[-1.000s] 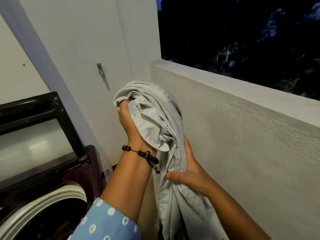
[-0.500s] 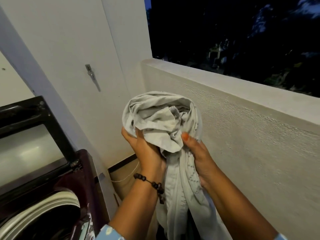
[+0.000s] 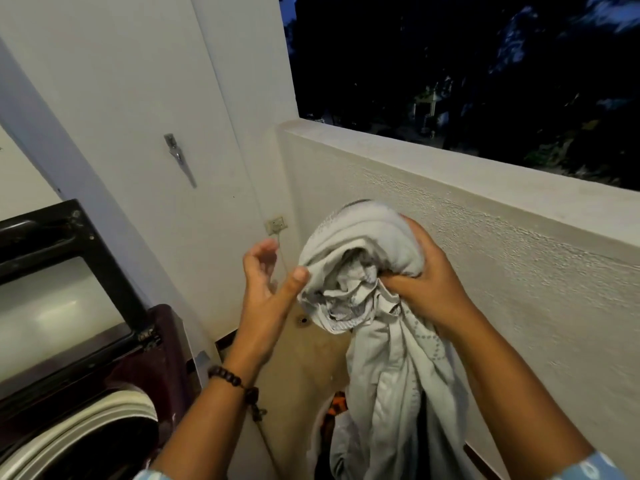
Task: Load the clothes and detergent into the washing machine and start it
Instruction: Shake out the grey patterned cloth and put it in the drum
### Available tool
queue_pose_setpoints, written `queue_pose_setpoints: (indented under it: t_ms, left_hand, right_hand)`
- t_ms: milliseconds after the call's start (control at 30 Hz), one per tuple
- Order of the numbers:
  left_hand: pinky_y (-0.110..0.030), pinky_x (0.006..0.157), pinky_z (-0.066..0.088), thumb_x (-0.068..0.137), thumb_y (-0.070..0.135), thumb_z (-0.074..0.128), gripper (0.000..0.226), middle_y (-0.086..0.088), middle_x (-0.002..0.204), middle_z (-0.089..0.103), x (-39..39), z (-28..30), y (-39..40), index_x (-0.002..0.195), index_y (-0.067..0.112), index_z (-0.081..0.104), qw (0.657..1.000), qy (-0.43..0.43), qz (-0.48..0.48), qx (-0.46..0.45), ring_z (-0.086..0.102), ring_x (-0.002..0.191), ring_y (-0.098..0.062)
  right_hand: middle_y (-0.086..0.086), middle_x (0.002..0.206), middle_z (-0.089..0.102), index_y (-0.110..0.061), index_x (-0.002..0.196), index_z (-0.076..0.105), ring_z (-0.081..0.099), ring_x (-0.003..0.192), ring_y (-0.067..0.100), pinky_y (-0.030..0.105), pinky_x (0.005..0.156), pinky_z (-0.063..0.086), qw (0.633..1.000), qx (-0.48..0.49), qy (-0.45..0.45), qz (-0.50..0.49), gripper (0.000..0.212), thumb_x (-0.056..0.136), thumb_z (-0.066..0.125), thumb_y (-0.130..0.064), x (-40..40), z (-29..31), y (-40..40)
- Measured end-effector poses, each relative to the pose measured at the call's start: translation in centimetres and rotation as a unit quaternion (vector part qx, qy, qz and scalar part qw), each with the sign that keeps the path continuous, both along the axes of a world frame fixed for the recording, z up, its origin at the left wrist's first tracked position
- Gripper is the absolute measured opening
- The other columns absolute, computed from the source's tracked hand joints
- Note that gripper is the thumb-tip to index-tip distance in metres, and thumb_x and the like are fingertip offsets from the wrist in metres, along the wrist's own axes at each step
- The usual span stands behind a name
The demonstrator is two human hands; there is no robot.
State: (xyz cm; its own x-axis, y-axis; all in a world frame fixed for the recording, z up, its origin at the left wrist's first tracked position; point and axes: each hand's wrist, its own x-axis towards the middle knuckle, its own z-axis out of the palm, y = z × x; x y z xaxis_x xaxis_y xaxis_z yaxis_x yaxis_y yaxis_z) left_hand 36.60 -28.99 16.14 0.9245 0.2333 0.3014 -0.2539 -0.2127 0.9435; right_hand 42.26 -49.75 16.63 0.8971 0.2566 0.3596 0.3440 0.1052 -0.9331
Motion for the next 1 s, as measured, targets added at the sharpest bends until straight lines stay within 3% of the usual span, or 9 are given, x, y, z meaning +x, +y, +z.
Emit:
queue_pose_setpoints:
  t_ms: [67,200,267,367,533,733,800,900,1000]
  left_hand:
    - [-0.012,0.11,0.024,0.045,0.083,0.07,0.122,0.009,0.153,0.028,0.3,2.4,0.3,0.145,0.038,0.014,0.991,-0.001,-0.062,0.122,0.025,0.141,0.001]
    - [-0.061,0.117,-0.002,0.05,0.07,0.078,0.14,0.007,0.163,0.005,1.0,5.5,-2.0,0.145,0.047,-0.022,0.883,0.027,-0.148,0.444,-0.003,0.15,-0.016]
    - [-0.062,0.115,0.015,0.055,0.065,0.081,0.141,0.002,0.158,0.029,1.6,5.5,-2.7,0.144,0.044,-0.026,0.855,0.034,-0.176,0.487,0.026,0.146,-0.023]
    - [-0.039,0.087,0.053,0.059,0.051,0.088,0.134,0.003,0.111,0.069,2.5,5.0,-2.8,0.15,0.04,-0.009,0.876,0.039,-0.192,0.44,0.067,0.095,-0.013]
    - [-0.031,0.09,0.054,0.062,0.018,0.09,0.088,0.006,0.112,0.067,2.9,5.0,-2.1,0.135,0.031,0.043,0.936,0.044,-0.209,0.279,0.066,0.099,-0.008]
    - [-0.023,0.075,0.054,0.056,0.014,0.082,0.067,0.0,0.1,0.071,3.6,5.4,-0.6,0.118,0.024,0.06,0.981,-0.003,-0.182,0.059,0.068,0.089,-0.013]
    - [-0.021,0.068,0.055,0.06,0.003,0.076,0.053,0.004,0.093,0.07,3.9,5.9,-0.2,0.108,0.02,0.063,0.991,-0.035,-0.132,-0.006,0.067,0.081,-0.009]
    - [-0.019,0.062,0.054,0.068,-0.008,0.069,0.038,0.006,0.08,0.071,4.4,6.3,0.0,0.099,0.012,0.061,0.991,-0.069,-0.071,-0.093,0.067,0.072,-0.006]
    - [-0.025,0.073,0.056,0.074,-0.005,0.066,0.034,0.0,0.089,0.072,4.6,6.5,0.9,0.107,-0.003,0.057,0.985,-0.093,-0.046,-0.135,0.068,0.081,-0.012]
  right_hand:
    - [-0.014,0.114,0.062,-0.039,0.124,0.048,0.063,0.095,-0.008,0.011,0.074,0.049,0.996,-0.074,-0.024,0.035,0.08,0.069,0.075,0.011,0.3,0.1,-0.2]
    - [-0.01,0.11,0.052,-0.037,0.121,0.054,0.054,0.098,-0.004,0.011,0.08,0.042,0.966,-0.228,-0.1,0.068,0.068,0.063,0.078,-0.011,1.0,0.4,0.3]
    - [-0.004,0.107,0.046,-0.038,0.116,0.055,0.05,0.098,-0.001,0.011,0.079,0.041,0.95,-0.277,-0.119,0.079,0.063,0.067,0.08,-0.007,1.3,0.9,0.1]
    - [-0.005,0.109,0.043,-0.036,0.113,0.053,0.049,0.099,0.0,0.012,0.08,0.043,0.933,-0.32,-0.132,0.098,0.06,0.068,0.083,-0.01,1.3,1.5,-0.5]
    - [-0.012,0.135,0.041,-0.045,0.136,0.036,0.053,0.116,0.002,0.022,0.091,0.05,0.96,-0.219,-0.028,0.174,0.089,0.07,0.084,-0.011,0.5,1.1,-2.0]
    - [-0.009,0.147,0.044,-0.038,0.146,0.024,0.047,0.133,0.011,0.034,0.107,0.043,0.946,-0.107,0.126,0.278,0.103,0.066,0.085,-0.019,0.3,-4.1,-3.1]
    - [-0.018,0.141,0.05,-0.04,0.142,0.029,0.05,0.128,0.001,0.026,0.106,0.043,0.948,-0.158,0.14,0.238,0.094,0.069,0.085,-0.021,0.2,-5.7,-2.7]
    - [-0.01,0.11,0.072,-0.025,0.121,0.06,0.068,0.102,0.008,0.023,0.084,0.054,0.97,-0.115,0.163,0.137,0.049,0.079,0.076,-0.006,0.3,-6.3,-1.8]
    - [-0.006,0.088,0.076,-0.015,0.102,0.07,0.072,0.083,0.009,0.029,0.074,0.056,0.99,-0.097,0.103,0.016,0.023,0.084,0.068,-0.002,1.6,-4.1,-1.2]
